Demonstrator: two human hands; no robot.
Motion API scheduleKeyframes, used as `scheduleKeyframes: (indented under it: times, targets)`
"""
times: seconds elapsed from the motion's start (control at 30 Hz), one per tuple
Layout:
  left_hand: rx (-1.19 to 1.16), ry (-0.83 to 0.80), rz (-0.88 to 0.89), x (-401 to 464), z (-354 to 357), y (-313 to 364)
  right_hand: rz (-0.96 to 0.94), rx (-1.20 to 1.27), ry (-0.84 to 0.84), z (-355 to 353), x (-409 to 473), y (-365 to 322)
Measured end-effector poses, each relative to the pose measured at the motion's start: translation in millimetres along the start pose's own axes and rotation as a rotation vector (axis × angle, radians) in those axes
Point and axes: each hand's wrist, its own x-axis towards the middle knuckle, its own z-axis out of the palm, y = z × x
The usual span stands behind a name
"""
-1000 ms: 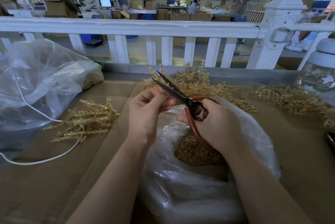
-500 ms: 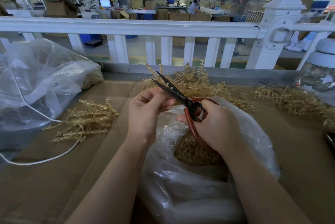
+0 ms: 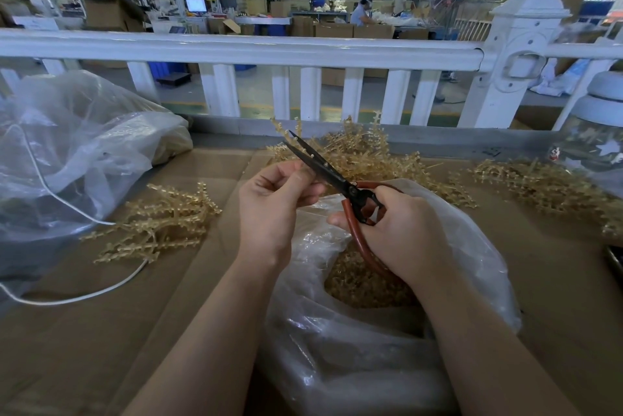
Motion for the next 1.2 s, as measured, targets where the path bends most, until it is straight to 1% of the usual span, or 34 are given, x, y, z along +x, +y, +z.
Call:
scheduleKeyframes:
  times: [0.23, 0.5, 0.8, 1.0, 1.07, 1.13, 1.2]
  targets:
    - [0.027, -0.065, -0.016, -0.2, -0.3, 1.4, -0.017, -0.018, 0.024, -2.0, -1.0, -2.3]
    - [-0.003, -0.109, -0.044, -1.1, -0.2, 1.3, -0.019, 0.031, 0.027, 0.9, -1.6, -0.4]
    - [-0.007, -0.092, -0.047, -1.6, 0.7, 2.7, -0.049, 0.018, 0.072, -0.7, -0.2, -0.8]
    - [-0.042, -0.056, -0.071, -1.9, 1.1, 3.4, -0.026, 0.058, 0.011, -1.3, -0.3, -2.1]
    - [-0.085, -0.015, -0.108, -0.7, -0.3, 3.5, -0.003, 0.091, -0.032, -0.6, -0.5, -2.2]
    - [-0.112, 0.016, -0.163, 0.4, -1.8, 3.6, 0.046, 0.19, -0.031, 1.2, -0.6, -1.1]
    - [-0.069, 0.002, -0.206, 0.5, -2.4, 2.8, 0.115, 0.291, -0.019, 2.0, 1.0, -0.1]
